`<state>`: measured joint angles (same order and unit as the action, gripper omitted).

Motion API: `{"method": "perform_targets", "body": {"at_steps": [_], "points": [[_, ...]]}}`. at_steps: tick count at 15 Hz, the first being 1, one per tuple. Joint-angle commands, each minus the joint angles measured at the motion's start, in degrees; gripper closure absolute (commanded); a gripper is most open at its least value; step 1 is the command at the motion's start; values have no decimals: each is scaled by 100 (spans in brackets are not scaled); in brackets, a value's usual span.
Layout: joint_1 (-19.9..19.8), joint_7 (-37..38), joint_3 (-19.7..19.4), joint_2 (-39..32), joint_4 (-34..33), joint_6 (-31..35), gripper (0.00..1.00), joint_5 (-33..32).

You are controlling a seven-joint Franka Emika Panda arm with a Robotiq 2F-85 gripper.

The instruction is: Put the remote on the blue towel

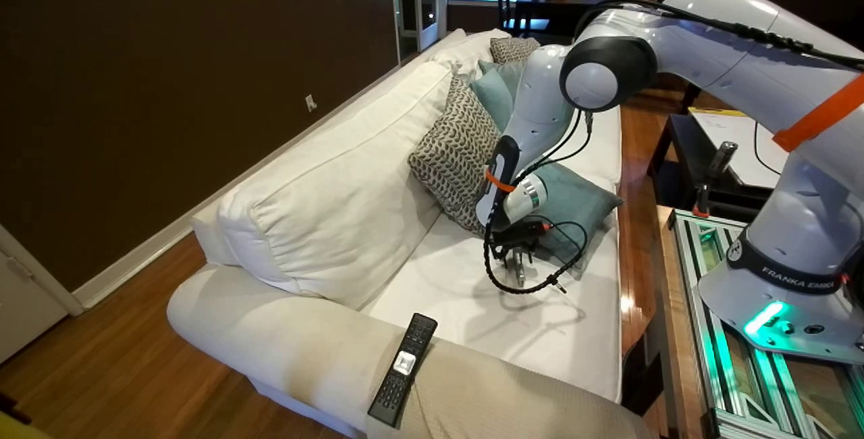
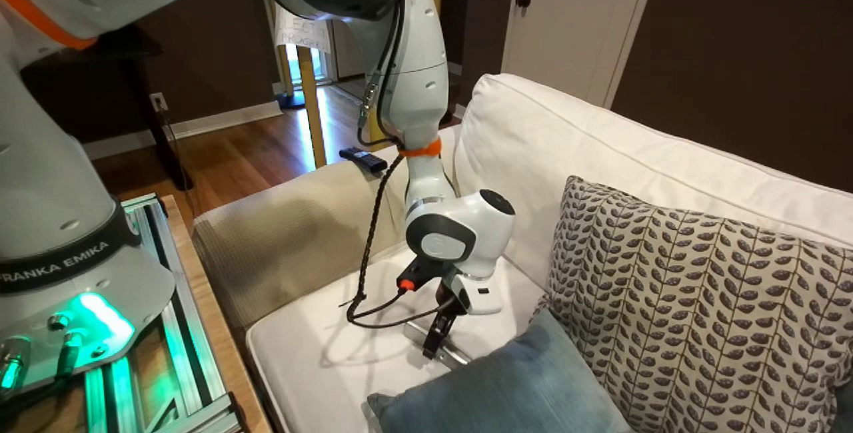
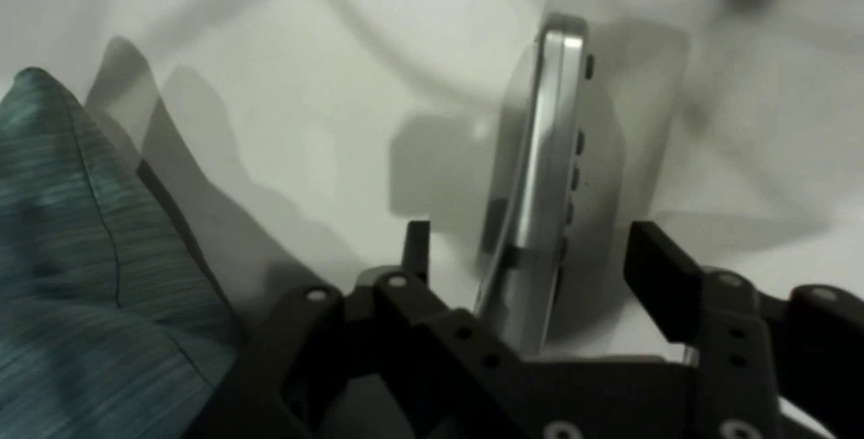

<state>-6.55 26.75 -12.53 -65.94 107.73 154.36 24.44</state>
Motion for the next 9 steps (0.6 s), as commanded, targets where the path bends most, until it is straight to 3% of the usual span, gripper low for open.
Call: {"method": "perform_targets", "body": {"at_steps": [1,7,9], "points": [[81,145,-56,-52,-29,91,56,-134],[56,60,41,235,260,139,98,-75],[114,78,44,443,506,183,94,-54]]}}
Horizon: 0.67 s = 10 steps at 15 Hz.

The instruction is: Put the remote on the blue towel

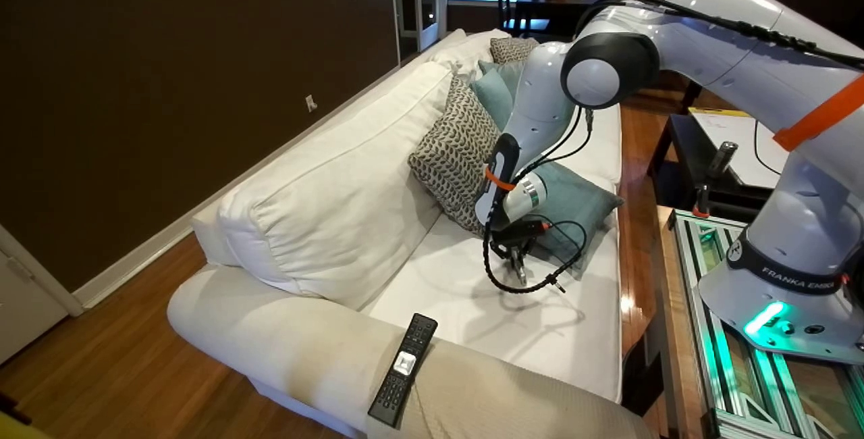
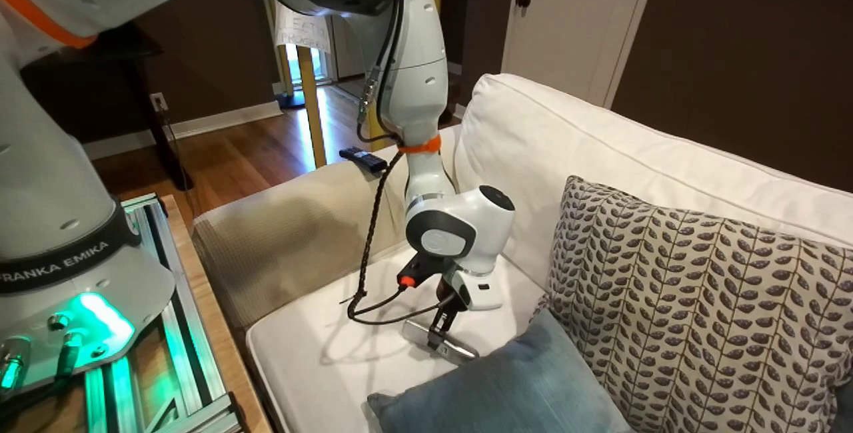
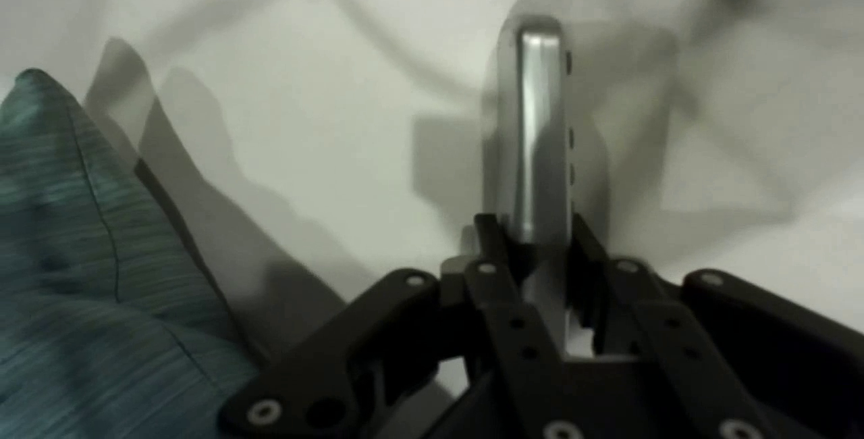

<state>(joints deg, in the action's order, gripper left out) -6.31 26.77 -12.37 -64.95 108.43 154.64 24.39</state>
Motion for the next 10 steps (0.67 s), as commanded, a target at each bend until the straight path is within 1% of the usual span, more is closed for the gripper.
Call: {"method": "perform_targets", "body": {"at_steps": [1,3,5,7,8,9,10], "points": [[110,56,48,504,625,200,94,-28],[148,75,68,963,1166,423,94,86],[182,102,54,1486,1796,877,94,209],[220,157,6,2004,2422,1506,94,324],[192,128,5,2227,2740,2012,94,389],[259,187,-103,2441,3023,2415,94,425],[-33,49,54,2607,3224,2888,94,511]]}}
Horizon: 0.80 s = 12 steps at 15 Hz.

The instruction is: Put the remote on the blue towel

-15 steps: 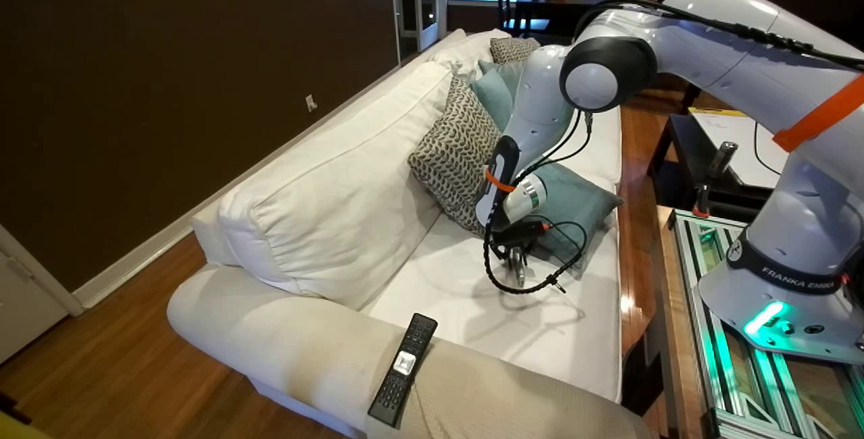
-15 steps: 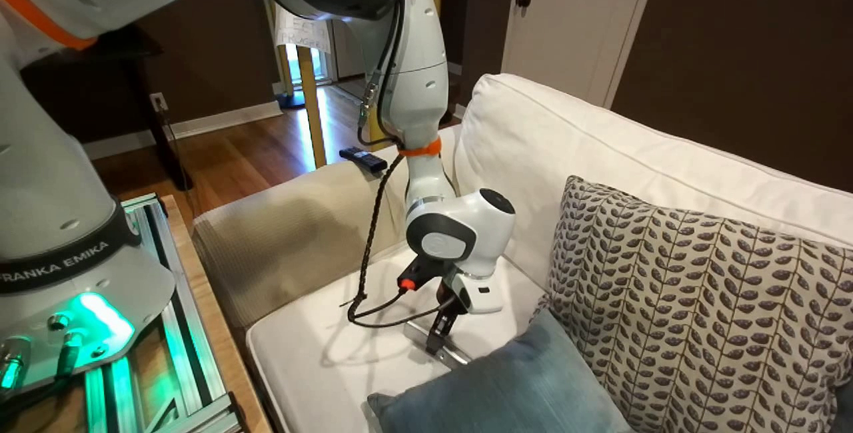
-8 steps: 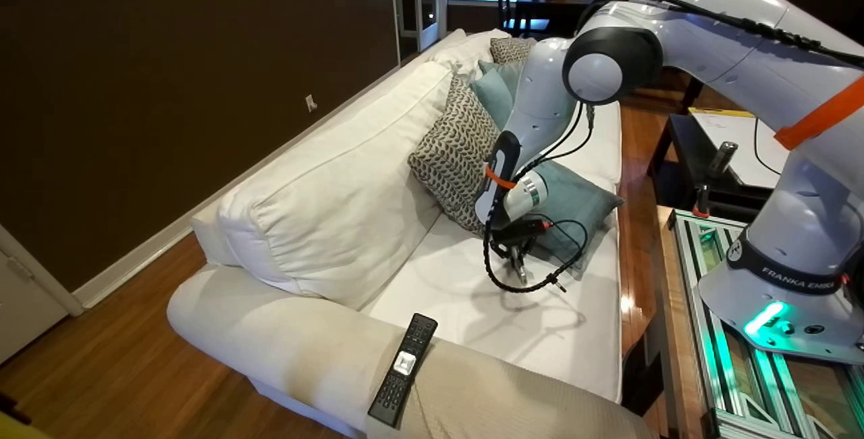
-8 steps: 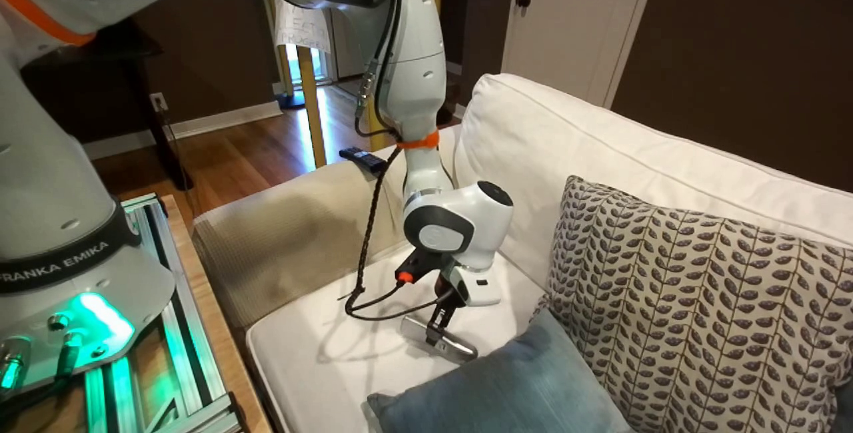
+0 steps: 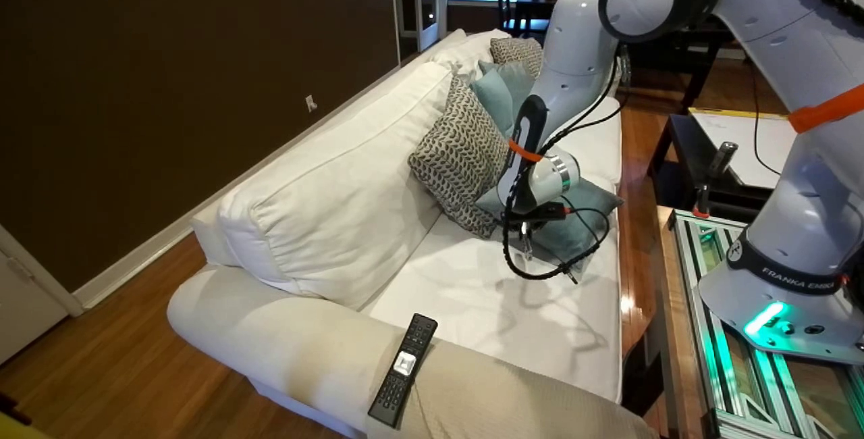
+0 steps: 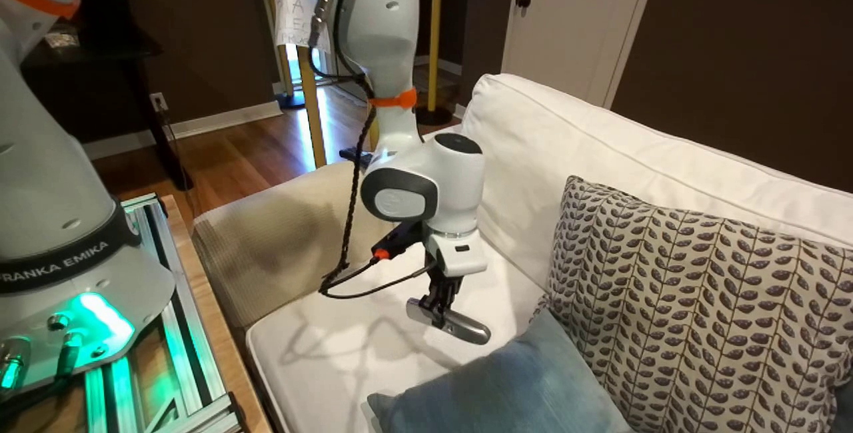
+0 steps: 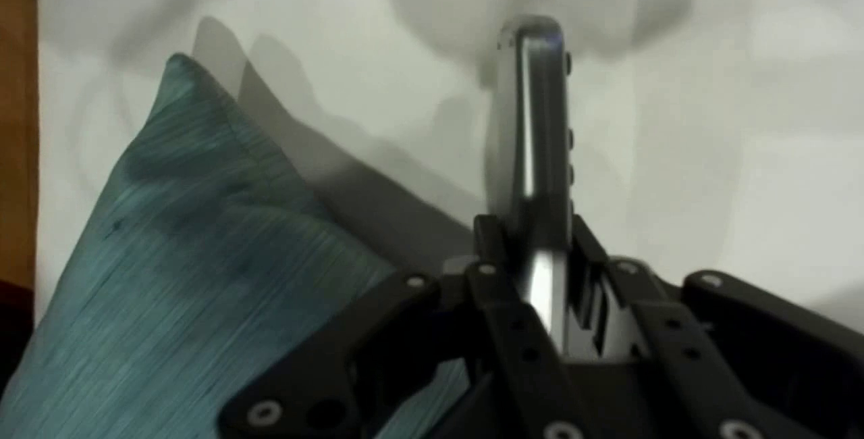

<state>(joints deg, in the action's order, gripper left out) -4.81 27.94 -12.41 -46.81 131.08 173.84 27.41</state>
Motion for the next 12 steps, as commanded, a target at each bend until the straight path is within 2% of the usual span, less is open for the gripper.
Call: {"method": "perform_targets", "body": {"at_steps": [1,4,7,8,10,12], "points": [[-436,-135,208,971,1133,1351,94,252],[-1691,-112,1096,1311,1384,2441,94,-113],[-2918,868,1845,1442,1522,3103,94,-1431],[-2151,378,1352,1253,1292,2815,75,-758],[-2714,681,1645,1340,1351,2957,75,-1267],[-2838,724,1705,1363,1362,2955,75,-1344]]}}
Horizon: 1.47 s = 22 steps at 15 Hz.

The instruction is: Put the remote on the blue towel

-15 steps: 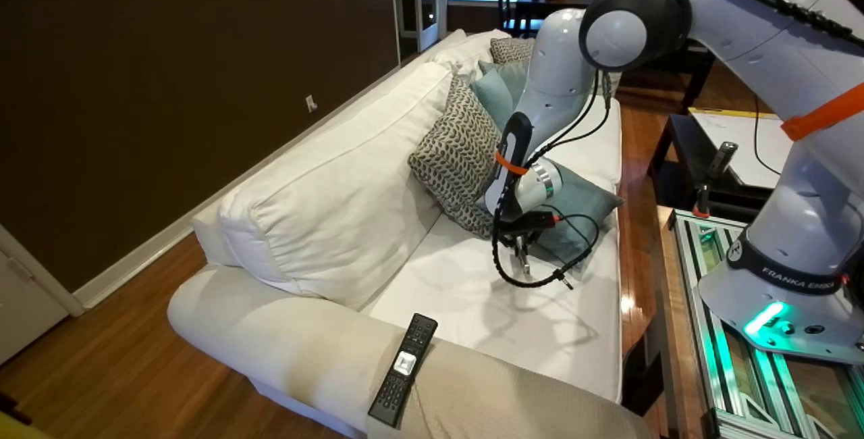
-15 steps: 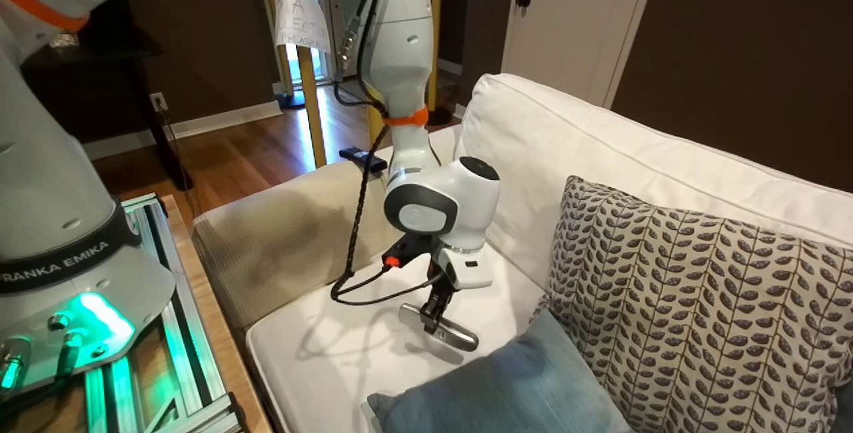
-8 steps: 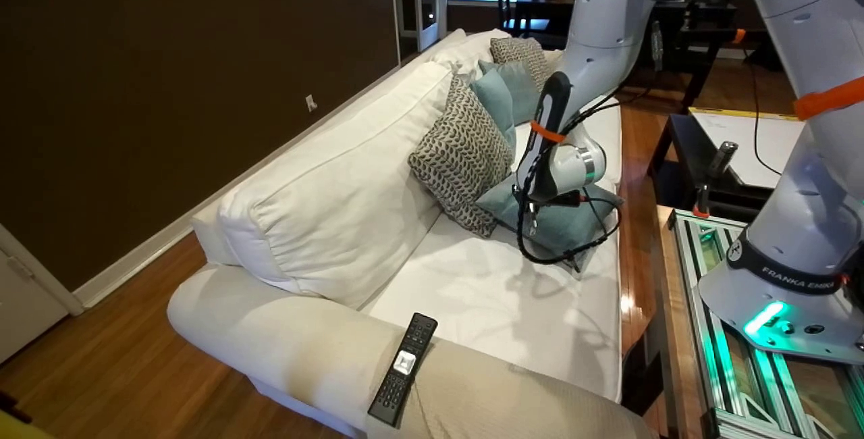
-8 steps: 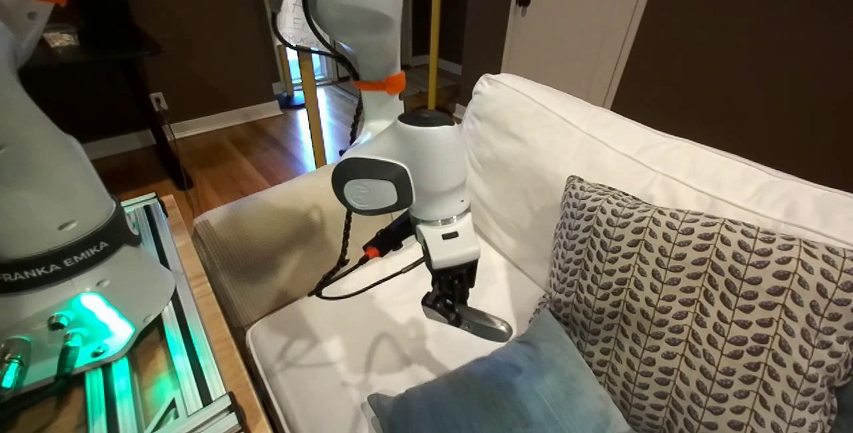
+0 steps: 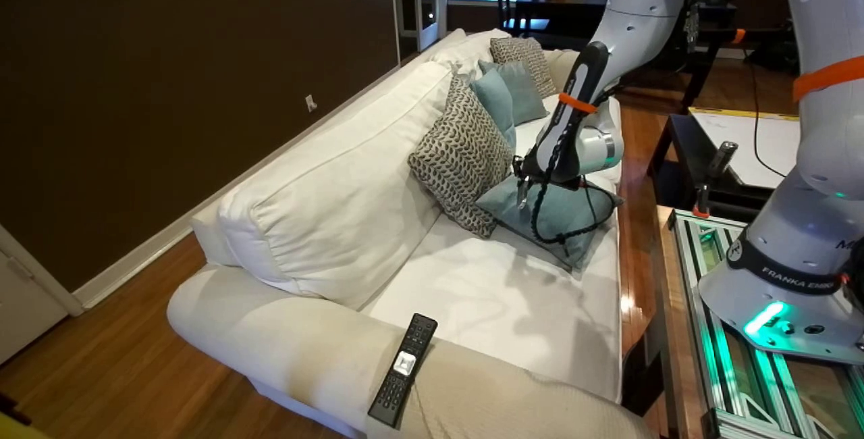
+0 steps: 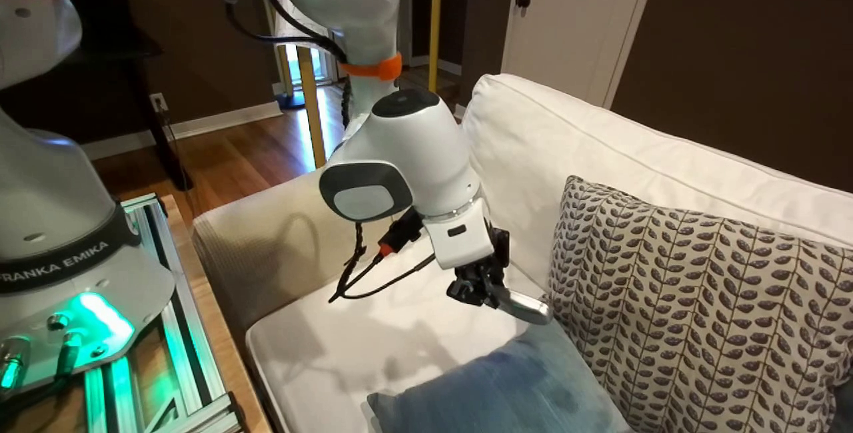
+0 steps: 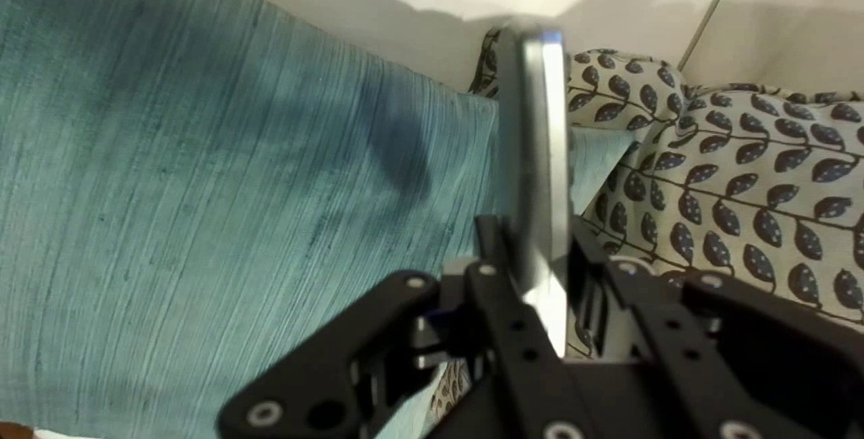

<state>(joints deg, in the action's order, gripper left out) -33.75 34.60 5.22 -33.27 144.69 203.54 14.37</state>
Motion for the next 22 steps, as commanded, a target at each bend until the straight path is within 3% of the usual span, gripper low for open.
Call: {"method": "perform_targets", "body": {"at_steps": [1,2,3,5,12,17,22], "points": [[60,74,-42,9,3,-15,75,-43],[64,88,-21,9,6,-15,94,-45],[-24,105,-46,-53,-47,30,94,-73],[-650,201,247,-84,-92,5,94,-530],[-1972,175,303,-182,-248,-5,94,-966],[-3254,97,1122,-722,-756,162,94,-1841],[-3851,-47,1600,-1286,-1234,-250,94,-1921]]}}
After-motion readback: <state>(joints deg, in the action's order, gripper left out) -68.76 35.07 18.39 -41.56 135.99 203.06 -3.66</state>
